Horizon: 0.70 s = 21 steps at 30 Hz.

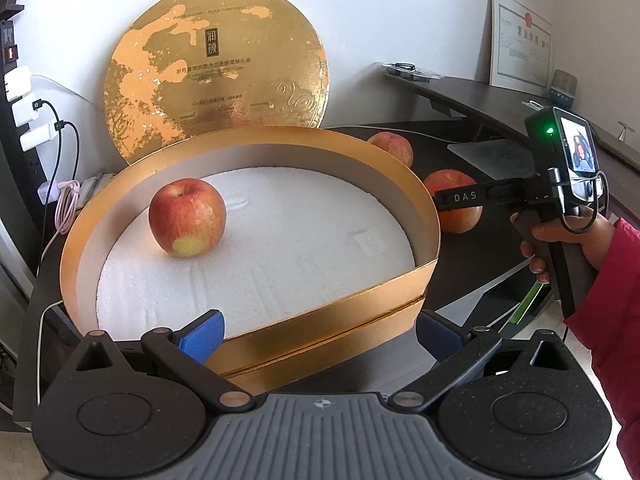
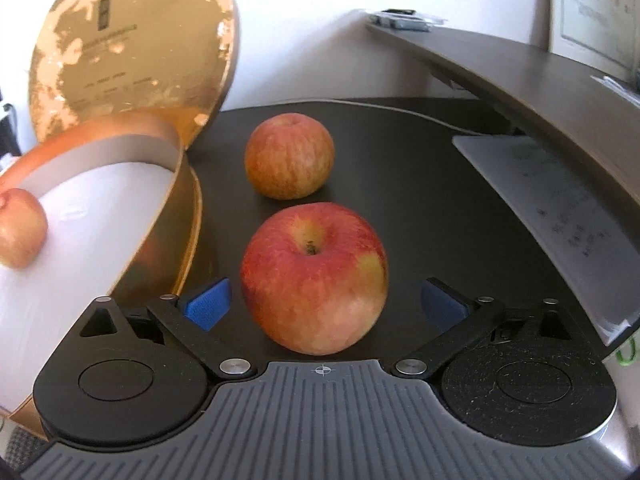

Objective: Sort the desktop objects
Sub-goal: 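Lift the held apple off the desk with the right tool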

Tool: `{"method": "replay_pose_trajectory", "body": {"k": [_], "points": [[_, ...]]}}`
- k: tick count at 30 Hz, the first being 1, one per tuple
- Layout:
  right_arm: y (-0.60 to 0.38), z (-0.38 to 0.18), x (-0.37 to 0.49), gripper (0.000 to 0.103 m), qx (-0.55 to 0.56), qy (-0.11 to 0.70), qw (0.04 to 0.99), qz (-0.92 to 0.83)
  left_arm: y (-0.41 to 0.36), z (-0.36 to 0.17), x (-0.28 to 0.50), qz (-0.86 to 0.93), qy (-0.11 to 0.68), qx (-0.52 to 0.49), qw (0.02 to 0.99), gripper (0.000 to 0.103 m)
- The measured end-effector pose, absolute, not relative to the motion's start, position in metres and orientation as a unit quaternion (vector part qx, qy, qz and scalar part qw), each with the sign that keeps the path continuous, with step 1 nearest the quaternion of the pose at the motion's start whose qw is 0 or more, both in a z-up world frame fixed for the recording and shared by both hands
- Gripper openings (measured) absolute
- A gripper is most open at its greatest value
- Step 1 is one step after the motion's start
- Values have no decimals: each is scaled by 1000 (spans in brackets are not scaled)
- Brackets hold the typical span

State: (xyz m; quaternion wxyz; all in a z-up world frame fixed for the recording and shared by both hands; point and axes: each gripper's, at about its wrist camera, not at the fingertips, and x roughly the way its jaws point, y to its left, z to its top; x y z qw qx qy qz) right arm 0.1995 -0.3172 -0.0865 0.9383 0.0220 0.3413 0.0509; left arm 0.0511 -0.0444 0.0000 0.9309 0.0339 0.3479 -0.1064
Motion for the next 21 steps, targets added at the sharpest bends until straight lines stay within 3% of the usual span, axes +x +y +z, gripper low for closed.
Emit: {"method": "replay_pose_trajectory", "body": {"k": [12, 15, 17, 21], "points": [[-318, -96, 221, 98, 45, 346, 936, 51, -49, -2, 57, -104, 354, 39, 928, 102], [-317, -100, 224, 94, 47, 350, 934, 53, -50, -1, 57, -103, 355, 39, 928, 102], [-315, -102, 226, 86, 46, 351, 934, 56, -50, -1, 57, -101, 355, 39, 929, 102], [-314, -102, 225, 85, 46, 349, 935, 47, -48, 0, 54, -98, 353, 38, 930, 102]]}}
